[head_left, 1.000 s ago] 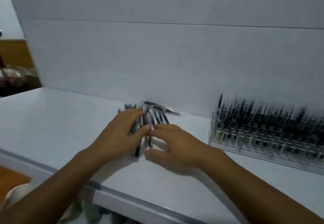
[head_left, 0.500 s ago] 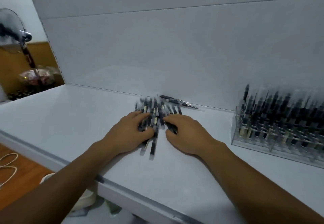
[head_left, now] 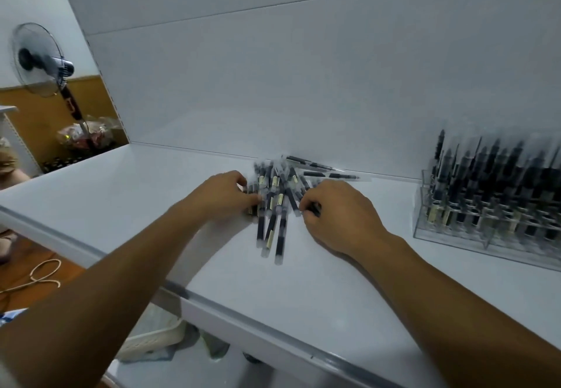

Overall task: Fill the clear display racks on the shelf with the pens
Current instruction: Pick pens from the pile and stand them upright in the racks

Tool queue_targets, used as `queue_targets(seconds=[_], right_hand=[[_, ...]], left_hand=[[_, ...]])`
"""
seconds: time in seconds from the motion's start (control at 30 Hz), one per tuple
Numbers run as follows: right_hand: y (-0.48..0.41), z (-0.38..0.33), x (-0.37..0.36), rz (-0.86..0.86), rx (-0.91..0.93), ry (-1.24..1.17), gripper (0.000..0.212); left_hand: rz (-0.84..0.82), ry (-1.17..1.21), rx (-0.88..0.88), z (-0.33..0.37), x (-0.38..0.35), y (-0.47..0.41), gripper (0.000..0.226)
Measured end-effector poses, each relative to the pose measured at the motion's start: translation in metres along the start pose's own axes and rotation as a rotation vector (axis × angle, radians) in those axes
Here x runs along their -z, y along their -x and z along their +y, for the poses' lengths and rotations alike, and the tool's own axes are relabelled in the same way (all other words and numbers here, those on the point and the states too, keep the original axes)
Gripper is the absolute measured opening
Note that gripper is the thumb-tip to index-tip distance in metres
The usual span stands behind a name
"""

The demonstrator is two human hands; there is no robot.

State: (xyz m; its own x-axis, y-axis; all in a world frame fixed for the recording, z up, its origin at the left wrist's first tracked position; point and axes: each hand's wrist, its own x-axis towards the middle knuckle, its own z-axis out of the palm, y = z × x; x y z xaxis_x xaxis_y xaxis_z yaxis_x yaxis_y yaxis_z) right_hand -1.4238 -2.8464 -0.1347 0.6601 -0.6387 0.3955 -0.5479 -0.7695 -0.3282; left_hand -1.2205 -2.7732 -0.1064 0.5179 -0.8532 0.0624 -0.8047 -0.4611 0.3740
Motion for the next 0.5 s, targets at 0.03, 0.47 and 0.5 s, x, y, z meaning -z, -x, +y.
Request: queue_targets(seconds=[0.03, 0.47, 0.5], right_hand=[[0.000, 0.000, 0.001, -0.002, -0.009, -0.012, 0.019], [0.005, -0.002, 0.011, -0.076, -0.147, -0.215, 0.020], [0.005, -0.002, 0.010, -0.079, -0.148, -0.220, 0.021]], left_hand=[[-0.057, -0.046, 0.033, 0.004, 0.004, -0.006, 0.042], [-0.309, 0.222, 0.249, 0.020, 0.017, -0.029, 0.016], [-0.313, 0.239, 0.257, 0.017, 0.018, -0.029, 0.014]])
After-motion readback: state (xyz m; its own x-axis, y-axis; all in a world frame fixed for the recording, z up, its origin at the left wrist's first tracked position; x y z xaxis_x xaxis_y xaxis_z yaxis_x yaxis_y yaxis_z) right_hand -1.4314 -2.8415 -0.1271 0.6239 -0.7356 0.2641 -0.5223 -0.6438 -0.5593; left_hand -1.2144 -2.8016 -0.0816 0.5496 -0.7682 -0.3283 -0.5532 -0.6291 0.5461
